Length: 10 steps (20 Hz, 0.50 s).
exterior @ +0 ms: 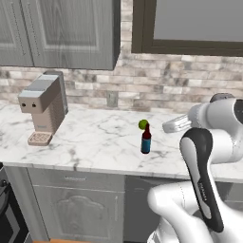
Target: Place the beer on the top shelf of the fridge to keep it out of children's reach, and place the sweet potato and lime on lower shelves for easy access.
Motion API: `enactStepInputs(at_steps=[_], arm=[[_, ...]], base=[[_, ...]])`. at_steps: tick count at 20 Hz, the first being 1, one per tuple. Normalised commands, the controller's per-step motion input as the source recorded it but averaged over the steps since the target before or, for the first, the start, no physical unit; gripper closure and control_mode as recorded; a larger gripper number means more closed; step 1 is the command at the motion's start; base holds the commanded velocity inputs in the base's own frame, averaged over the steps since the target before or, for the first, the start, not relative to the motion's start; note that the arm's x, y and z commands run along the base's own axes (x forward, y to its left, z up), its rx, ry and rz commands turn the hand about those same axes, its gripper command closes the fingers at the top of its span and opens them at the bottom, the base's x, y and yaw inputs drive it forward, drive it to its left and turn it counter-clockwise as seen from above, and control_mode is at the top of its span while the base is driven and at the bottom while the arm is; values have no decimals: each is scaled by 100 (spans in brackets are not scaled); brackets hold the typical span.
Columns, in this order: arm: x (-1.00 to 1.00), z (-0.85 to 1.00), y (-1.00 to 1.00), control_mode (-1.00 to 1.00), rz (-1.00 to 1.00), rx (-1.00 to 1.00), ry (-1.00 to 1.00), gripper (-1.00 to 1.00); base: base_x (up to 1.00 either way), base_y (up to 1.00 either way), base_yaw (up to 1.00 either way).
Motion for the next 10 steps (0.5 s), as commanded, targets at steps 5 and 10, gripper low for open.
enactStepInputs(at_steps=[5, 10], arm=[[51, -39, -24, -100, 7, 0, 0, -100], [45, -37, -22, -100, 19, 1, 0, -100]], base=[[0, 0, 0], [0, 0, 0]])
